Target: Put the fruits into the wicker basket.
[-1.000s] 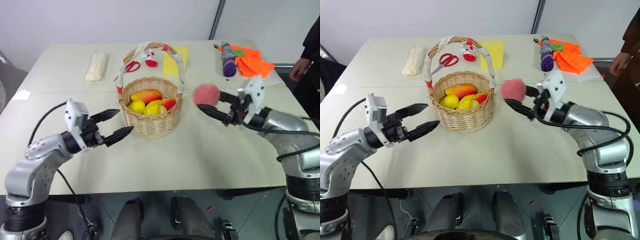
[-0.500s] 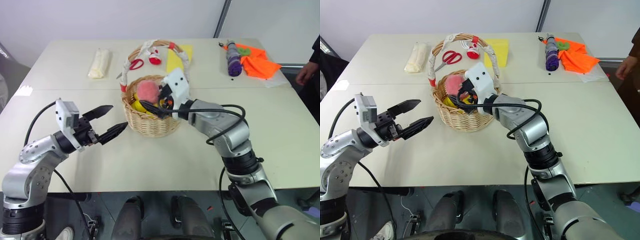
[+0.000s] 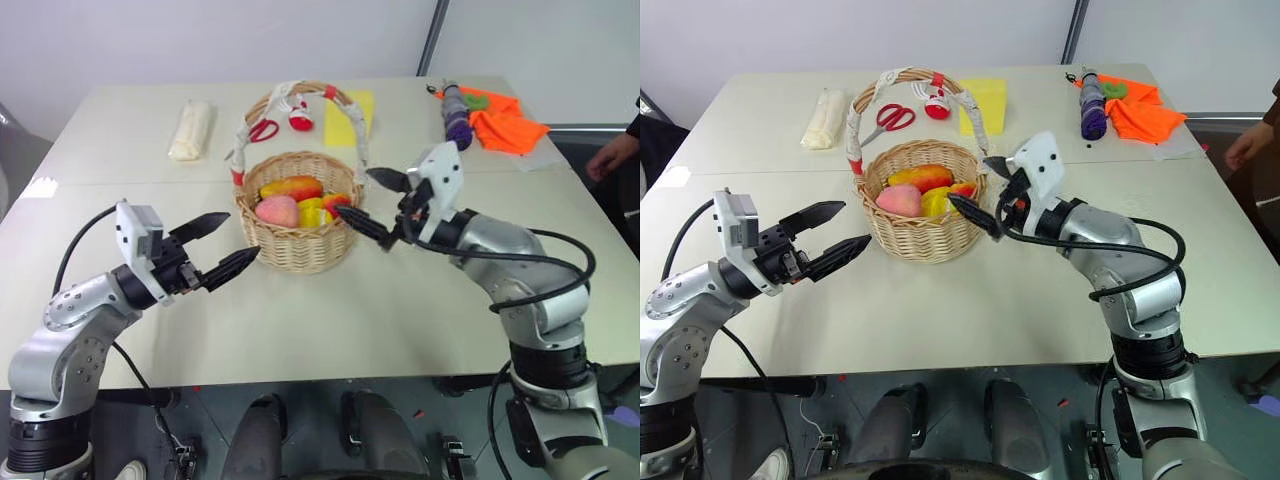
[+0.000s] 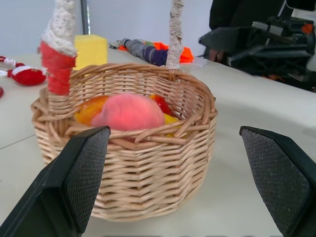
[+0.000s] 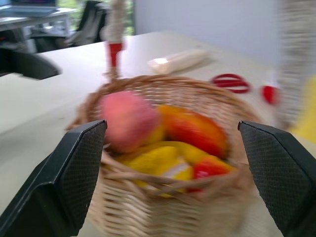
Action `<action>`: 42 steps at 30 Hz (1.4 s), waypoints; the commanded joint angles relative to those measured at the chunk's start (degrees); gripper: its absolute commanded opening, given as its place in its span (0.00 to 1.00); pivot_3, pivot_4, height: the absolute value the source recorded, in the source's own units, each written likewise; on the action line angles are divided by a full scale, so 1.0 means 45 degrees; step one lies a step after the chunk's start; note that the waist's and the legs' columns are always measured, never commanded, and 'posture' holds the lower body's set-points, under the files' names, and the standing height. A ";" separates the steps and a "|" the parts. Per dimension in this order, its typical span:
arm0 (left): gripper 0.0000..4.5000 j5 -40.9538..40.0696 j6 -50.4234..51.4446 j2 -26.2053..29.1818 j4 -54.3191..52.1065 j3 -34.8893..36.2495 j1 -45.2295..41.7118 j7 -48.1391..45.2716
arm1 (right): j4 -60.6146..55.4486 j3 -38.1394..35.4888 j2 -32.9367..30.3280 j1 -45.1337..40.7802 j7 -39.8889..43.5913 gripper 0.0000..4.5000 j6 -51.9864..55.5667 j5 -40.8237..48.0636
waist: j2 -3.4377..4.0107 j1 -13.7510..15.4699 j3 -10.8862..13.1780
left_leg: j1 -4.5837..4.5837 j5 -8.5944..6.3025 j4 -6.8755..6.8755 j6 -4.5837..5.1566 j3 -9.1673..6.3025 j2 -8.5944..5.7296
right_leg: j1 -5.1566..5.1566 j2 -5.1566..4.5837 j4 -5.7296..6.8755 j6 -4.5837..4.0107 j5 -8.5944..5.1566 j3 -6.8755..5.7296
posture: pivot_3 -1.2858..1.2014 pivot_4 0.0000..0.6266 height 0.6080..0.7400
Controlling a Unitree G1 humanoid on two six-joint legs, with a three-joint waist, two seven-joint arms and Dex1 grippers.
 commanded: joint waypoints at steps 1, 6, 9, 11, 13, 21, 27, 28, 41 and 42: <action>1.00 -0.0292 -0.0434 -0.0180 -0.0140 0.0021 -0.0426 -0.0060 | 0.1927 -0.0142 0.0851 -0.0983 -0.1478 0.98 -0.0890 -0.1126 | 0.0001 0.0014 0.0000 | 0.0001 0.0001 0.0000 0.0000 -0.0001 0.0000 | 0.0000 0.0004 0.0002 -0.0007 0.0004 0.0001 | 0.52 0.24 1.00; 1.00 -0.0374 -0.0508 -0.0381 -0.0172 -0.0033 -0.0533 -0.0002 | 0.4166 -0.0316 0.2059 -0.2030 -0.2066 0.98 -0.2031 -0.1548 | 0.0002 0.0027 0.0001 | -0.0009 0.0002 -0.0004 -0.0001 0.0004 -0.0001 | -0.0004 0.0005 0.0000 0.0041 0.0023 0.0010 | 0.52 0.24 1.00; 1.00 -0.0415 -0.0549 -0.0448 -0.0297 -0.0026 -0.0440 0.0080 | 0.4788 -0.0610 0.2288 -0.2234 -0.2032 0.80 -0.2378 -0.1459 | 0.0002 0.0070 0.0001 | -0.0025 0.0001 -0.0008 0.0001 0.0000 -0.0001 | -0.0014 0.0003 0.0001 0.0065 0.0018 0.0009 | 0.52 0.24 1.00; 1.00 -0.0445 -0.0573 -0.0471 -0.0334 -0.0013 -0.0403 0.0143 | 0.4857 -0.0734 0.2306 -0.2253 -0.1969 0.59 -0.2451 -0.1361 | 0.0002 0.0115 0.0001 | -0.0030 0.0001 -0.0008 0.0002 -0.0004 -0.0004 | -0.0013 -0.0003 0.0000 0.0069 0.0017 0.0007 | 0.52 0.24 1.00; 1.00 -0.0488 -0.0603 -0.0536 -0.0372 0.0002 -0.0373 0.0220 | 0.4647 -0.0856 0.2243 -0.2182 -0.1742 0.36 -0.2422 -0.1134 | 0.0002 0.0106 0.0001 | -0.0032 0.0000 -0.0004 0.0002 -0.0002 -0.0010 | -0.0013 -0.0011 -0.0002 0.0068 0.0016 0.0006 | 0.52 0.24 1.00; 1.00 -0.0521 -0.0546 -0.1053 -0.0557 -0.0563 -0.0622 0.0527 | 0.3290 -0.2598 0.1030 -0.1151 -0.1584 0.01 -0.2447 -0.0455 | 0.0003 0.0137 0.0001 | -0.0033 0.0001 0.0002 0.0002 -0.0001 -0.0011 | -0.0012 -0.0011 -0.0001 0.0066 0.0015 0.0007 | 0.52 0.24 1.00; 1.00 -0.0545 -0.0303 -0.1814 -0.0633 -0.1890 -0.1254 0.0800 | 0.4943 -0.5083 -0.1162 -0.0630 -0.3455 0.01 -0.3373 -0.1755 | 0.0003 0.0167 0.0001 | -0.0042 0.0001 0.0015 0.0002 0.0008 -0.0032 | -0.0008 -0.0030 -0.0006 0.0066 0.0015 0.0009 | 0.52 0.24 1.00; 1.00 -0.0555 -0.0275 -0.1936 -0.0601 -0.2085 -0.1392 0.0800 | 0.5454 -0.5359 -0.1388 -0.0741 -0.3785 0.01 -0.3574 -0.1906 | 0.0003 0.0150 0.0001 | -0.0041 0.0001 0.0018 0.0002 0.0012 -0.0033 | -0.0007 -0.0030 -0.0006 0.0065 0.0015 0.0010 | 0.52 0.24 1.00; 1.00 -0.0010 -0.0312 -0.2726 -0.0050 -0.3353 -0.2335 0.1195 | 0.8012 -0.5915 -0.1865 -0.0933 -0.4081 0.66 -0.5365 -0.1970 | 0.0021 -0.0214 -0.0006 | 0.0041 -0.0004 -0.0006 0.0015 0.0112 -0.0005 | -0.0007 0.0011 0.0054 0.0077 0.0019 0.0108 | 0.52 0.24 1.00; 1.00 0.0084 -0.0293 -0.2684 0.0011 -0.3323 -0.2221 0.1300 | 0.7606 -0.6025 -0.1824 -0.0588 -0.3991 0.76 -0.5339 -0.1829 | 0.0021 -0.0193 -0.0006 | 0.0041 -0.0004 -0.0004 0.0015 0.0117 -0.0005 | -0.0007 0.0010 0.0053 0.0081 0.0019 0.0114 | 0.52 0.24 1.00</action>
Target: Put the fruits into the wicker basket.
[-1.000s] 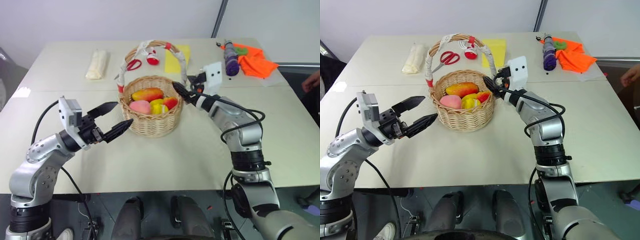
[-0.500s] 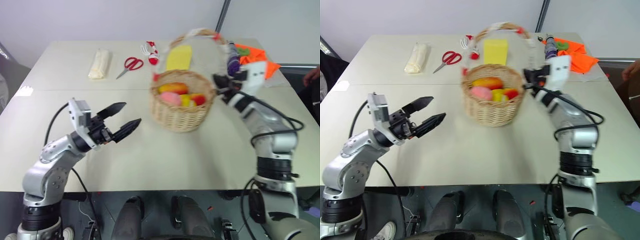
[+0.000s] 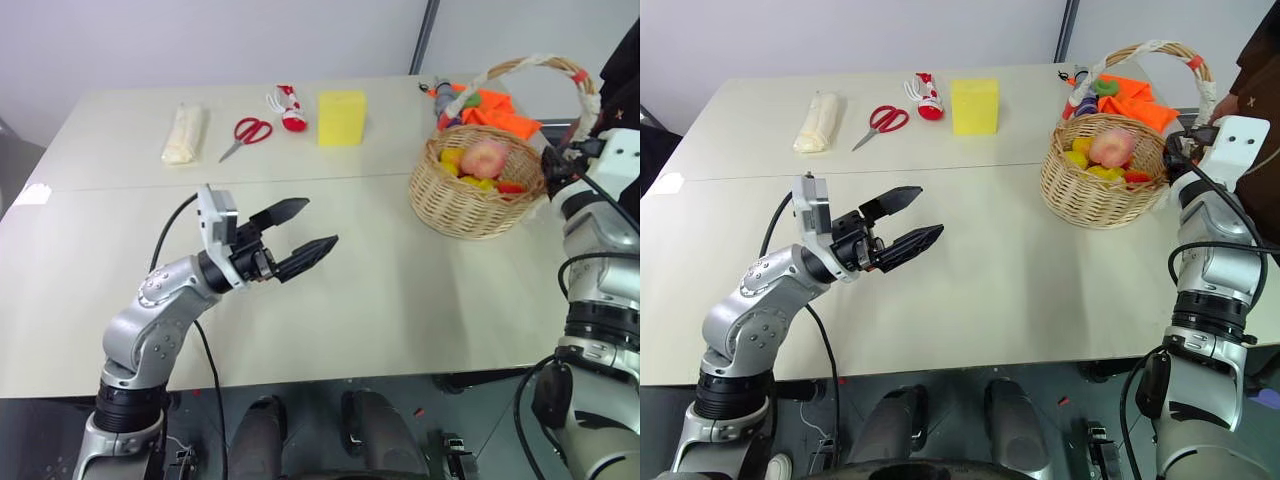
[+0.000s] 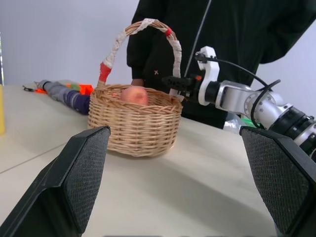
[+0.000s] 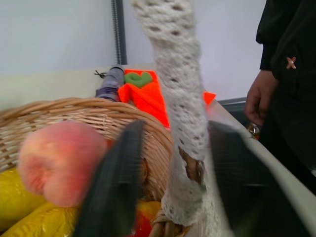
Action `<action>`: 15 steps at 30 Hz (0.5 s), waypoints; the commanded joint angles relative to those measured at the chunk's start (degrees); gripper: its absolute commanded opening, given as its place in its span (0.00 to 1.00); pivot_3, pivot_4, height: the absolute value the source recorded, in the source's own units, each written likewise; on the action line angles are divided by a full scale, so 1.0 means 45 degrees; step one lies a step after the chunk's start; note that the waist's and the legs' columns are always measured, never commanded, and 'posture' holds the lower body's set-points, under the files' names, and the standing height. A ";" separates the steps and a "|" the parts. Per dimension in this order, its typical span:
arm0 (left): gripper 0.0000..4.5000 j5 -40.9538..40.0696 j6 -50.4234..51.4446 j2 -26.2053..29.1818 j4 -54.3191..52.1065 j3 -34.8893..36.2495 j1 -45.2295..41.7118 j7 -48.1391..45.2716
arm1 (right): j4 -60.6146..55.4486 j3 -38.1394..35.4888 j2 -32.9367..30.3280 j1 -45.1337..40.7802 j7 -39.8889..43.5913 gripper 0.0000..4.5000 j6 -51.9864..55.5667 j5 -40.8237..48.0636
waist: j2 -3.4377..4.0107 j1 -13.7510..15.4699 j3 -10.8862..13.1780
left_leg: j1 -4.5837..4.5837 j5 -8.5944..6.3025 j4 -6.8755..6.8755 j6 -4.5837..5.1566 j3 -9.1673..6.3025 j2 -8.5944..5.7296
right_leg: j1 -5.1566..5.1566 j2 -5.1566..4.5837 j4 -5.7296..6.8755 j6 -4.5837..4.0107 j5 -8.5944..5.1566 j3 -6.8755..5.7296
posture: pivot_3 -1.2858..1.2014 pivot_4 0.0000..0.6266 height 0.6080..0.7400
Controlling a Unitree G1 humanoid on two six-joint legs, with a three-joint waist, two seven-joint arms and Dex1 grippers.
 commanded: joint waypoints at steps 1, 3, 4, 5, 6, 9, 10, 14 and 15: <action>1.00 0.0429 -0.0085 0.0139 0.0102 0.0126 0.0303 0.0342 | -0.1869 -0.0609 0.0042 0.1020 0.0350 0.89 -0.0165 0.0705 | 0.0000 0.0035 0.0000 | -0.0001 -0.0001 -0.0001 0.0001 0.0003 -0.0001 | 0.0000 0.0000 -0.0003 0.0012 0.0003 0.0006 | 0.52 0.24 1.00; 1.00 0.0662 -0.0167 0.0210 0.0222 0.0246 0.0686 0.0513 | -0.2966 -0.0893 0.0220 0.1916 0.0553 0.89 -0.0300 0.1132 | 0.0003 0.0090 -0.0002 | -0.0001 -0.0004 0.0000 0.0007 0.0006 -0.0001 | 0.0002 0.0000 -0.0006 0.0026 0.0002 0.0012 | 0.52 0.24 1.00; 1.00 0.0741 -0.0245 0.0241 0.0260 0.0351 0.0890 0.0586 | -0.3465 -0.0981 0.0263 0.2344 0.0613 0.89 -0.0403 0.1229 | 0.0003 0.0122 -0.0002 | -0.0001 -0.0006 -0.0001 0.0010 0.0010 -0.0001 | 0.0002 -0.0001 -0.0006 0.0029 0.0001 0.0016 | 0.52 0.24 1.00; 1.00 0.0857 -0.0389 0.0252 0.0316 0.0509 0.1105 0.0701 | -0.3932 -0.0989 0.0239 0.2827 0.0700 0.89 -0.0642 0.1127 | 0.0003 0.0179 -0.0002 | 0.0000 -0.0007 -0.0001 0.0011 0.0012 -0.0001 | 0.0002 -0.0002 -0.0007 0.0030 0.0000 0.0018 | 0.52 0.24 1.00; 1.00 0.0953 -0.0525 0.0246 0.0373 0.0671 0.1289 0.0824 | -0.4342 -0.0957 0.0199 0.3265 0.0768 0.89 -0.0851 0.0992 | 0.0003 0.0211 -0.0002 | 0.0004 -0.0008 0.0001 0.0013 0.0021 -0.0001 | 0.0002 -0.0001 -0.0008 0.0031 0.0000 0.0026 | 0.52 0.24 1.00; 1.00 0.1455 -0.1055 0.0280 0.0615 0.1340 0.1834 0.1268 | -0.5515 -0.0740 0.0127 0.4421 0.1170 0.89 -0.1874 0.0578 | 0.0003 0.0249 -0.0002 | 0.0032 -0.0009 0.0002 0.0015 0.0056 -0.0002 | 0.0005 -0.0001 -0.0010 0.0021 -0.0004 0.0063 | 0.52 0.24 1.00; 1.00 0.1607 -0.1224 0.0322 0.0683 0.1574 0.2011 0.1379 | -0.5795 -0.0687 0.0135 0.4674 0.1383 0.89 -0.2161 0.0587 | 0.0003 0.0243 -0.0002 | 0.0042 -0.0009 0.0000 0.0015 0.0065 -0.0002 | 0.0010 -0.0001 -0.0012 0.0016 -0.0006 0.0071 | 0.52 0.24 1.00; 1.00 0.2678 -0.1896 0.0678 0.1232 0.2392 0.2827 0.1971 | -0.6877 0.0415 -0.0019 0.5510 0.3589 0.89 -0.2298 0.1457 | 0.0002 0.0219 -0.0002 | 0.0116 -0.0011 -0.0009 0.0015 0.0108 -0.0001 | 0.0064 0.0000 -0.0019 0.0023 -0.0051 0.0117 | 0.52 0.24 1.00; 1.00 0.2893 -0.2031 0.0800 0.1344 0.2507 0.3036 0.2007 | -0.7178 0.0783 -0.0051 0.5705 0.4194 0.89 -0.1962 0.1861 | 0.0002 0.0218 -0.0003 | 0.0121 -0.0012 -0.0009 0.0016 0.0109 0.0001 | 0.0067 0.0002 -0.0019 0.0022 -0.0052 0.0120 | 0.52 0.24 1.00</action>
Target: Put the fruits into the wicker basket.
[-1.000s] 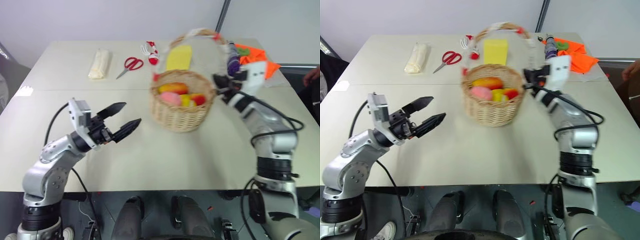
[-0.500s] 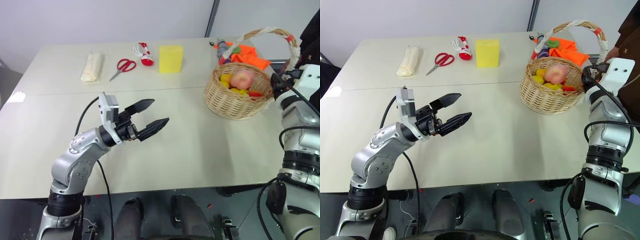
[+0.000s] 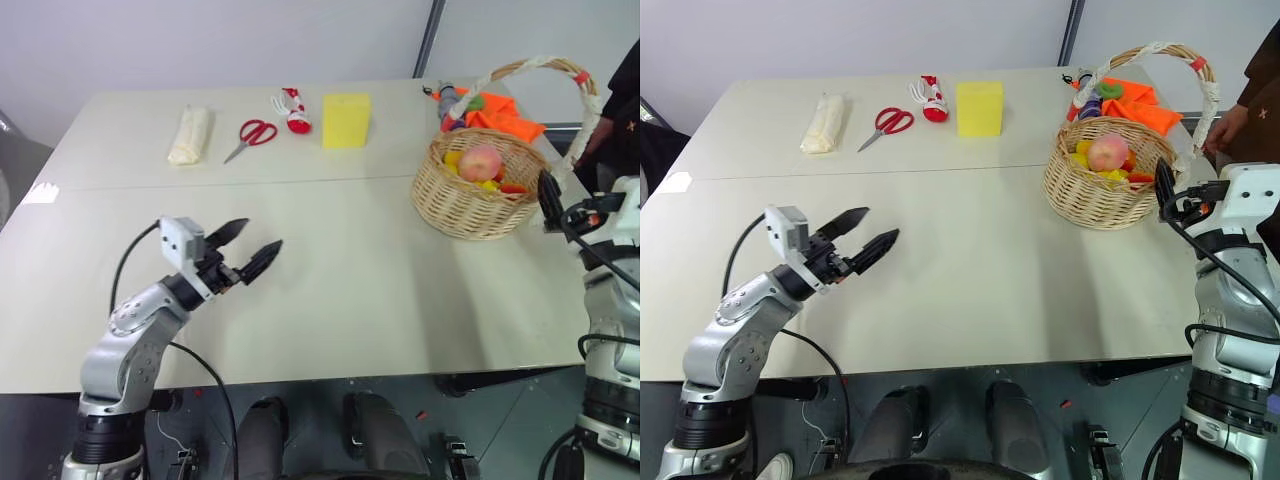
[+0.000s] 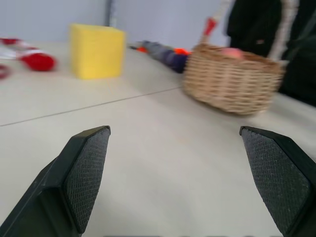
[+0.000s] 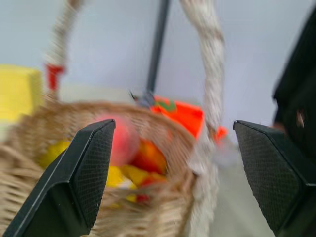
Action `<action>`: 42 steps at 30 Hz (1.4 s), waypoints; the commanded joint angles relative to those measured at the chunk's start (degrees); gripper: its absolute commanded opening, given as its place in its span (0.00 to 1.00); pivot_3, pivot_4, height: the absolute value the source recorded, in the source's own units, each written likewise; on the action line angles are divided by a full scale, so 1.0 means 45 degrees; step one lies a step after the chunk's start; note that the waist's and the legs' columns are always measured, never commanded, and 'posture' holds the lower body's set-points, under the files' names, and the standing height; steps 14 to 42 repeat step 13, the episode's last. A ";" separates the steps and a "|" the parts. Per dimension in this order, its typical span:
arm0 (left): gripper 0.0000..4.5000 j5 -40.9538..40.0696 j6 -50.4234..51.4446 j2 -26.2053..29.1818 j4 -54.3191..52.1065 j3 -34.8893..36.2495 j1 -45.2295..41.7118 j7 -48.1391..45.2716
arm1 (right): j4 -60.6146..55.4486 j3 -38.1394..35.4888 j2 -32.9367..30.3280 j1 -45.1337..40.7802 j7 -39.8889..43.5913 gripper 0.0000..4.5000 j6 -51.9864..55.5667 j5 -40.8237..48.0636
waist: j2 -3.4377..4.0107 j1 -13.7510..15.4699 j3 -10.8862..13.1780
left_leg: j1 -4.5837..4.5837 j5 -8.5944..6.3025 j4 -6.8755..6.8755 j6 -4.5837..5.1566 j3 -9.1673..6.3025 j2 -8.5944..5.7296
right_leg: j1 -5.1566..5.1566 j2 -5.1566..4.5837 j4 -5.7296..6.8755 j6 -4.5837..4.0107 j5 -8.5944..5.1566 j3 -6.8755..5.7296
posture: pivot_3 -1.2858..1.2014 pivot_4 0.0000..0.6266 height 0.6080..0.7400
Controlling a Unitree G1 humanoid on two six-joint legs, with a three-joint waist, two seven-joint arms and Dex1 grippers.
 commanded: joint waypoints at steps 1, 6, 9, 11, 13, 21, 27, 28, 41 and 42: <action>1.00 0.0863 -0.0735 0.0393 0.0263 0.0707 0.0595 0.0277 | -0.1525 0.1293 -0.0228 0.0485 0.2140 0.89 0.0717 0.1376 | -0.0001 -0.0003 -0.0001 | 0.0003 0.0000 -0.0003 0.0001 -0.0001 0.0001 | 0.0001 0.0001 0.0000 -0.0001 0.0000 0.0001 | 0.52 0.24 1.00; 1.00 0.1687 -0.1484 0.0563 0.0872 0.1361 0.1458 0.0710 | -0.2044 0.3513 -0.0344 0.1167 0.3993 0.89 0.1796 0.1713 | -0.0005 0.0097 -0.0001 | -0.0009 -0.0005 -0.0003 0.0006 -0.0003 0.0007 | 0.0002 -0.0003 -0.0016 -0.0012 0.0004 0.0006 | 0.52 0.24 1.00; 1.00 0.1772 -0.1722 0.0429 0.0805 0.1564 0.1834 0.0831 | -0.1442 0.3785 0.0116 0.0801 0.3971 0.89 0.1495 0.1602 | -0.0007 0.0120 -0.0001 | -0.0017 -0.0005 0.0007 0.0005 0.0001 0.0001 | 0.0003 -0.0020 -0.0027 -0.0014 0.0005 0.0002 | 0.52 0.24 1.00; 1.00 0.1758 -0.1669 0.0404 0.0689 0.1598 0.2041 0.0929 | -0.1156 0.3870 0.0234 0.0626 0.4031 0.89 0.1459 0.1610 | -0.0008 0.0123 -0.0002 | -0.0020 -0.0006 0.0011 0.0004 0.0010 -0.0002 | 0.0004 -0.0030 -0.0036 -0.0014 0.0005 0.0001 | 0.52 0.24 1.00; 1.00 0.1699 -0.1566 0.0373 0.0617 0.1638 0.2212 0.0975 | -0.0922 0.3914 0.0400 0.0457 0.4049 0.89 0.1431 0.1654 | -0.0013 0.0120 -0.0005 | -0.0022 -0.0006 0.0009 0.0003 0.0011 -0.0004 | 0.0004 -0.0032 -0.0042 -0.0016 0.0006 0.0001 | 0.52 0.24 1.00; 1.00 0.1699 -0.1566 0.0373 0.0617 0.1638 0.2212 0.0975 | -0.0922 0.3914 0.0400 0.0457 0.4049 0.89 0.1431 0.1654 | -0.0013 0.0120 -0.0005 | -0.0022 -0.0006 0.0009 0.0003 0.0011 -0.0004 | 0.0004 -0.0032 -0.0042 -0.0016 0.0006 0.0001 | 0.52 0.24 1.00; 1.00 0.1699 -0.1566 0.0373 0.0617 0.1638 0.2212 0.0975 | -0.0922 0.3914 0.0400 0.0457 0.4049 0.89 0.1431 0.1654 | -0.0013 0.0120 -0.0005 | -0.0022 -0.0006 0.0009 0.0003 0.0011 -0.0004 | 0.0004 -0.0032 -0.0042 -0.0016 0.0006 0.0001 | 0.52 0.24 1.00; 1.00 0.1699 -0.1566 0.0373 0.0617 0.1638 0.2212 0.0975 | -0.0922 0.3914 0.0400 0.0457 0.4049 0.89 0.1431 0.1654 | -0.0013 0.0120 -0.0005 | -0.0022 -0.0006 0.0009 0.0003 0.0011 -0.0004 | 0.0004 -0.0032 -0.0042 -0.0016 0.0006 0.0001 | 0.52 0.24 1.00; 1.00 0.1699 -0.1566 0.0373 0.0617 0.1638 0.2212 0.0975 | -0.0922 0.3914 0.0400 0.0457 0.4049 0.89 0.1431 0.1654 | -0.0013 0.0120 -0.0005 | -0.0022 -0.0006 0.0009 0.0003 0.0011 -0.0004 | 0.0004 -0.0032 -0.0042 -0.0016 0.0006 0.0001 | 0.52 0.24 1.00; 1.00 0.1699 -0.1566 0.0373 0.0617 0.1638 0.2212 0.0975 | -0.0922 0.3914 0.0400 0.0457 0.4049 0.89 0.1431 0.1654 | -0.0013 0.0120 -0.0005 | -0.0022 -0.0006 0.0009 0.0003 0.0011 -0.0004 | 0.0004 -0.0032 -0.0042 -0.0016 0.0006 0.0001 | 0.52 0.24 1.00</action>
